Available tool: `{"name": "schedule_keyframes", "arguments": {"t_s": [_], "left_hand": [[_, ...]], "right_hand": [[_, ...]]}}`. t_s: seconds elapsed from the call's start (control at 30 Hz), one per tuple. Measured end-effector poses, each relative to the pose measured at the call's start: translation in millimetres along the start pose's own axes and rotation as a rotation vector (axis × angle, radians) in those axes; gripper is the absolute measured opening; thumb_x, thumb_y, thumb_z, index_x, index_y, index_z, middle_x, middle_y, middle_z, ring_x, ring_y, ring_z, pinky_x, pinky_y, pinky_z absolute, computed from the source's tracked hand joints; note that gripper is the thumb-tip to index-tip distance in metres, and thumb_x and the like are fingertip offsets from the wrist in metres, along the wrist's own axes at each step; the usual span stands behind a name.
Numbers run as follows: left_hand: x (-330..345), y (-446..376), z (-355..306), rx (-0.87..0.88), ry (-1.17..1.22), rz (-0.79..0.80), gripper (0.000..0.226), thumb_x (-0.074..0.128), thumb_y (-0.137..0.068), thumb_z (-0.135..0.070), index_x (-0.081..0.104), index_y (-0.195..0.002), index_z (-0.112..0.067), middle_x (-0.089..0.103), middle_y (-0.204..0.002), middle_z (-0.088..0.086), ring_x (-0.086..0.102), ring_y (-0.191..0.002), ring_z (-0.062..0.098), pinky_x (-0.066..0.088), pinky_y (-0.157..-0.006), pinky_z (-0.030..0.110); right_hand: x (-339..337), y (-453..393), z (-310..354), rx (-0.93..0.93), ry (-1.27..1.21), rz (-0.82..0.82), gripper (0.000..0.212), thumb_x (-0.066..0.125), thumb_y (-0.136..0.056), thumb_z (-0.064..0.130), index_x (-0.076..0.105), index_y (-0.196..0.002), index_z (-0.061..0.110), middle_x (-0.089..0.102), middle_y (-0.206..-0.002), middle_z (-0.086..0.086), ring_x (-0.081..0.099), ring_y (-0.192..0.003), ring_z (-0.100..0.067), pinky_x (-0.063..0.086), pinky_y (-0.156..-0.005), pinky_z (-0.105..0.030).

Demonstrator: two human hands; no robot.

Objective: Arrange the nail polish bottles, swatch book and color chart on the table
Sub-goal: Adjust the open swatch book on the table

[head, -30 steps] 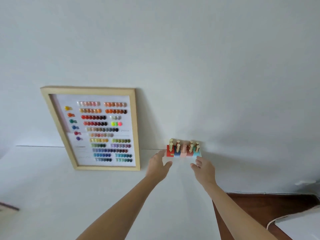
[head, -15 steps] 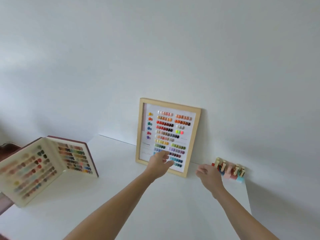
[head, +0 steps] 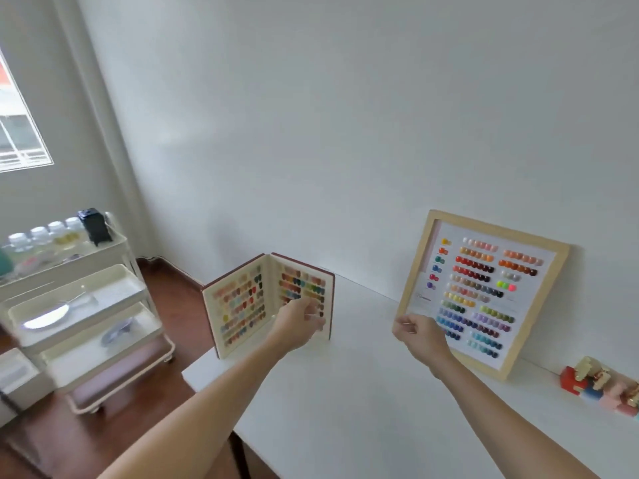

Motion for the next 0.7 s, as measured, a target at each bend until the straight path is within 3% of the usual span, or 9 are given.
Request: {"name": "schedule_keyframes", "arguments": {"t_s": [0.13, 0.33, 0.5, 0.63, 0.7], "left_hand": [[-54, 0, 40, -0.03, -0.061, -0.078, 0.039, 0.064, -0.089, -0.023, 0.057, -0.125, -0.012, 0.061, -0.117, 0.001, 0.059, -0.11, 0.018, 0.05, -0.095, 0.036], [-109, -21, 69, 0.028, -0.19, -0.213, 0.038, 0.065, -0.086, -0.017, 0.061, -0.124, -0.014, 0.066, -0.121, 0.003, 0.06, -0.112, 0.021, 0.04, -0.087, 0.023], [-140, -59, 89, 0.041, -0.341, -0.26, 0.042, 0.057, -0.088, -0.015, 0.054, -0.129, -0.021, 0.055, -0.131, 0.003, 0.052, -0.116, 0.023, 0.045, -0.097, 0.038], [-150, -90, 104, 0.051, -0.448, -0.257, 0.048, 0.055, -0.09, -0.015, 0.048, -0.137, -0.024, 0.048, -0.14, 0.001, 0.042, -0.128, 0.023, 0.038, -0.105, 0.042], [-150, -102, 113, 0.042, -0.478, -0.225, 0.048, 0.052, -0.091, -0.02, 0.044, -0.138, -0.03, 0.048, -0.14, -0.001, 0.046, -0.124, 0.022, 0.043, -0.1, 0.043]], "right_hand": [[46, -5, 39, -0.077, 0.005, 0.048, 0.028, 0.065, -0.084, 0.017, 0.065, -0.112, 0.011, 0.067, -0.096, -0.002, 0.062, -0.09, -0.014, 0.045, -0.074, -0.023], [90, -28, 89, -0.245, 0.095, 0.089, 0.028, 0.063, -0.087, 0.016, 0.065, -0.114, 0.013, 0.07, -0.107, -0.008, 0.064, -0.101, -0.018, 0.05, -0.093, -0.032], [118, -64, 124, -0.466, 0.164, 0.058, 0.026, 0.059, -0.09, 0.013, 0.064, -0.116, 0.016, 0.07, -0.111, -0.005, 0.063, -0.105, -0.018, 0.045, -0.086, -0.021], [140, -97, 144, -0.601, 0.287, 0.062, 0.034, 0.057, -0.09, 0.007, 0.059, -0.123, 0.013, 0.065, -0.118, -0.007, 0.058, -0.11, -0.022, 0.045, -0.094, -0.029], [152, -113, 146, -0.626, 0.365, 0.102, 0.038, 0.055, -0.091, 0.006, 0.055, -0.127, 0.015, 0.062, -0.123, -0.008, 0.054, -0.116, -0.024, 0.044, -0.101, -0.035]]}}
Point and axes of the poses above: each hand's wrist, its own y-axis away from the middle knuckle, its own x-axis out of the palm, z = x × y, the point moved 6 cm from there along -y, towards the middle knuckle
